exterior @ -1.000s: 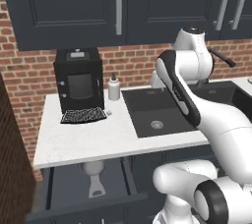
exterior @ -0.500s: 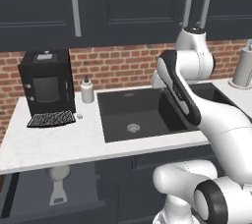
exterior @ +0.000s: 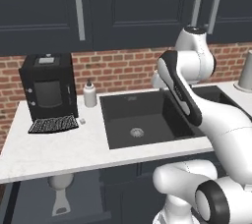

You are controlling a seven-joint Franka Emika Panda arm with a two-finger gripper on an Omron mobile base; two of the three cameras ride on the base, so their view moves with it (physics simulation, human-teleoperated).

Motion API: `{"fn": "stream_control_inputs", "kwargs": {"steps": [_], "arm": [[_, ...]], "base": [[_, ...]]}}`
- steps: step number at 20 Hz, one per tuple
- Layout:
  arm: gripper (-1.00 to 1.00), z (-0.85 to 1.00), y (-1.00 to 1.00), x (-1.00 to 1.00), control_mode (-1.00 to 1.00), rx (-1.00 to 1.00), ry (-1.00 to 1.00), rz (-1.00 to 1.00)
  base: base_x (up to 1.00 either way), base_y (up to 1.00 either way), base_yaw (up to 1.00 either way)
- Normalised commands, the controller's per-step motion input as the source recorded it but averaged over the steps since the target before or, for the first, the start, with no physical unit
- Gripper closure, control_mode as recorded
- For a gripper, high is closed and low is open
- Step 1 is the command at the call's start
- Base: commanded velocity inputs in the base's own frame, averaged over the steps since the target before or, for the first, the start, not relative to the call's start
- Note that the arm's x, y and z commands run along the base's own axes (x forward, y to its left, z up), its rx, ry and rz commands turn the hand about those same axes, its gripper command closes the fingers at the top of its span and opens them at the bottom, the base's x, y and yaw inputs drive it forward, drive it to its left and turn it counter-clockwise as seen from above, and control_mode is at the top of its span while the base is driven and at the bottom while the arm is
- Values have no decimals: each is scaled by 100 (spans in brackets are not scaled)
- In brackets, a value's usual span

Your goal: Pick the measuring cup from the drawer and place it on the counter.

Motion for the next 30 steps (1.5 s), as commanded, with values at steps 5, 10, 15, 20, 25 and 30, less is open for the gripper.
{"fn": "stream_control_inputs", "kwargs": {"steps": [5, 10, 15, 20, 25, 30], "arm": [[-100, 0, 0, 0, 100, 0, 0, 0], [-100, 0, 0, 0, 100, 0, 0, 0], [-100, 0, 0, 0, 100, 0, 0, 0], [-100, 0, 0, 0, 100, 0, 0, 0], [-100, 0, 0, 0, -100, 0, 0, 0], [-100, -6, 23, -7, -100, 0, 0, 0]], "base": [[29, 35, 0], [20, 17, 0], [0, 0, 0], [0, 0, 0], [0, 0, 0], [0, 0, 0]]}}
